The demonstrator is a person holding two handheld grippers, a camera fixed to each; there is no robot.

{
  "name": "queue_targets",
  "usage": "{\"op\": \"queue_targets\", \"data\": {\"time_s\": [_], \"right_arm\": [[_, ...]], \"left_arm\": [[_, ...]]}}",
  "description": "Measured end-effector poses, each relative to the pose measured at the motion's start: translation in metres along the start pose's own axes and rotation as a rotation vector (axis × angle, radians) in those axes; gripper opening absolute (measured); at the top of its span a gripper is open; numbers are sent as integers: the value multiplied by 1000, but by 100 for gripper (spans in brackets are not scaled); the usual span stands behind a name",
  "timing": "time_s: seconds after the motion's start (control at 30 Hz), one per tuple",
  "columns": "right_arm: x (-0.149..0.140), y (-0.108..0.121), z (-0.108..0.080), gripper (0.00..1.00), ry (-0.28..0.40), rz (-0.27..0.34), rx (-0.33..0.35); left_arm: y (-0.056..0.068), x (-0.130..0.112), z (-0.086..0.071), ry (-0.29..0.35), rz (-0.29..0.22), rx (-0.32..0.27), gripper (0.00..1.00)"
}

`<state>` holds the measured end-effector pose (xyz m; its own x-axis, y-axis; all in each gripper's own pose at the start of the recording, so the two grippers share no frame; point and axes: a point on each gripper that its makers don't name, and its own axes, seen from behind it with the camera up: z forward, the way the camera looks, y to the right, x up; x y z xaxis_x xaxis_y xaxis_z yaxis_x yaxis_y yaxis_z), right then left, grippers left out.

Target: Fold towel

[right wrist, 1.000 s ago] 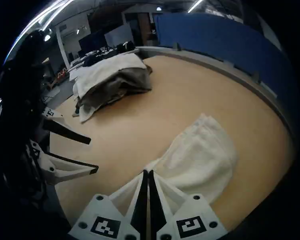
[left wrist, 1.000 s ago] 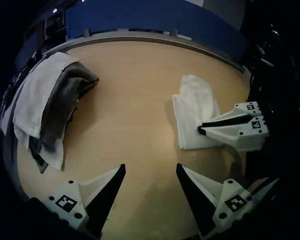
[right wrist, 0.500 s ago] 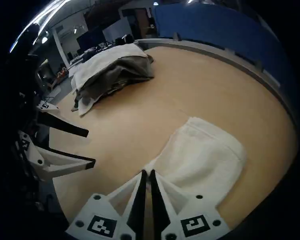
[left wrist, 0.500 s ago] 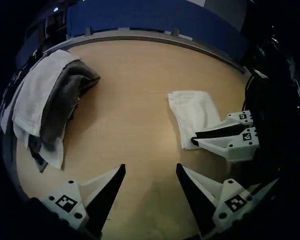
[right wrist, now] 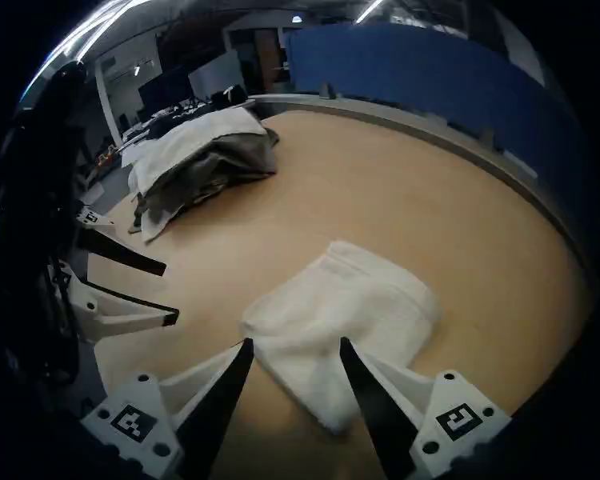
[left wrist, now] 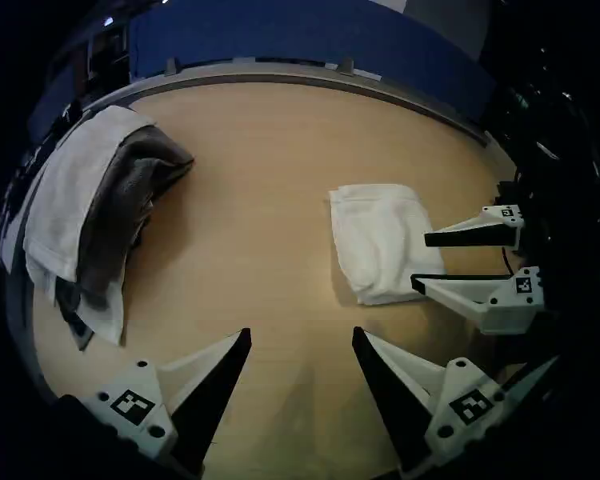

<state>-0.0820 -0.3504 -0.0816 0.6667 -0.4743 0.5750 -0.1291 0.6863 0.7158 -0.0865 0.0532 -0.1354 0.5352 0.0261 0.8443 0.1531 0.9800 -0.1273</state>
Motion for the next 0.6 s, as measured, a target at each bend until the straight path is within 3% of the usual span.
{"op": "queue_targets", "data": {"time_s": [0.3,0.6], "right_arm": [[-31,35,-25,83,-23,41,-72],[-43,39,-31,83,-31,58,-84]], "left_arm": [[10,0,1,-1,6,-11,94],[20,3,1,-2,20,-17,94]]}}
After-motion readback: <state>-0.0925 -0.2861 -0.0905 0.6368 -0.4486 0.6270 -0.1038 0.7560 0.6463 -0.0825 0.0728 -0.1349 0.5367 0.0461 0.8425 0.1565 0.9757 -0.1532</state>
